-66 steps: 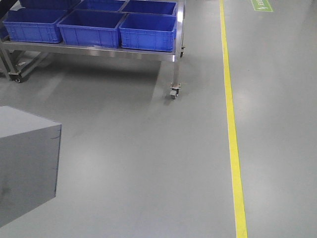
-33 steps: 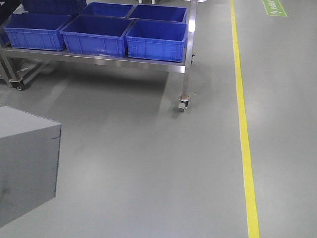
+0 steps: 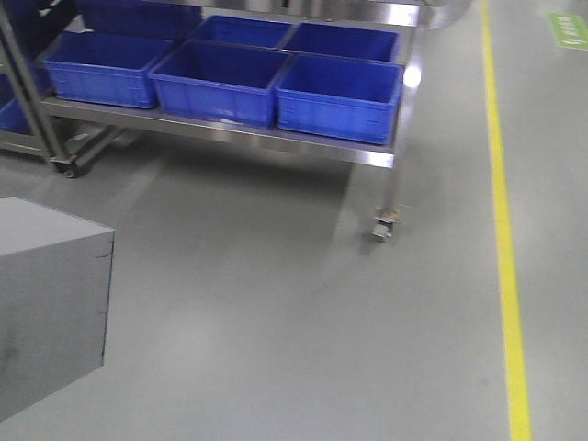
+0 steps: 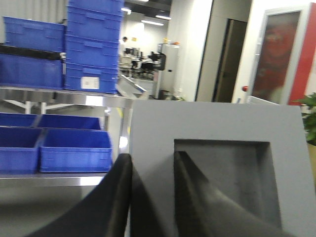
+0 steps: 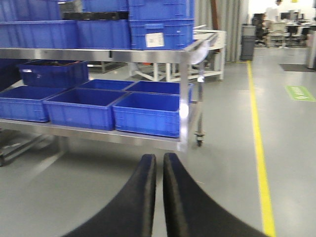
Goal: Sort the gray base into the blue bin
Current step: 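Drive the base away from the table holding the block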
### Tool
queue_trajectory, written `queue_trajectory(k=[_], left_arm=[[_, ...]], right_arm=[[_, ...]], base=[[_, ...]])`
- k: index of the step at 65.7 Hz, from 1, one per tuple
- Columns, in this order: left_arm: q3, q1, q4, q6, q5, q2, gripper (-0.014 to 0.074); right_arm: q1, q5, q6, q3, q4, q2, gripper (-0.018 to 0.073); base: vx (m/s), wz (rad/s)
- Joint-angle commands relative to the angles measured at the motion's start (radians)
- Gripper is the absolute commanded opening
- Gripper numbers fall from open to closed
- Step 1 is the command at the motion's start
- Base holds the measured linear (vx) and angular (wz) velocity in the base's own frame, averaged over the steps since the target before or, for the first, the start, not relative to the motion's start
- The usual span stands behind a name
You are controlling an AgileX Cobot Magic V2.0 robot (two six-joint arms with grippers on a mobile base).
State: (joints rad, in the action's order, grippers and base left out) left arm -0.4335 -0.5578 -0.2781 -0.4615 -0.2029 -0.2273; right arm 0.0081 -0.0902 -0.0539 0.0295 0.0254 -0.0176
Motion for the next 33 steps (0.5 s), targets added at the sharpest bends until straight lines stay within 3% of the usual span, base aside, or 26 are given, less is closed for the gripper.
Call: queue_trajectory(k=[1, 33], left_arm=[[-0.026, -0.003, -0.001, -0.012, 0.102, -0.012, 0.0005], [-0.026, -0.003, -0.001, -0.012, 0.102, -0.012, 0.0005]], right_arm=[[-0.004, 0.074, 0.007, 0.001, 0.006, -0.008, -0.0004], [-0.004, 0.074, 0.007, 0.001, 0.006, -0.008, -0.0004]], base=[[0.33, 0.42], [0.31, 0.65]])
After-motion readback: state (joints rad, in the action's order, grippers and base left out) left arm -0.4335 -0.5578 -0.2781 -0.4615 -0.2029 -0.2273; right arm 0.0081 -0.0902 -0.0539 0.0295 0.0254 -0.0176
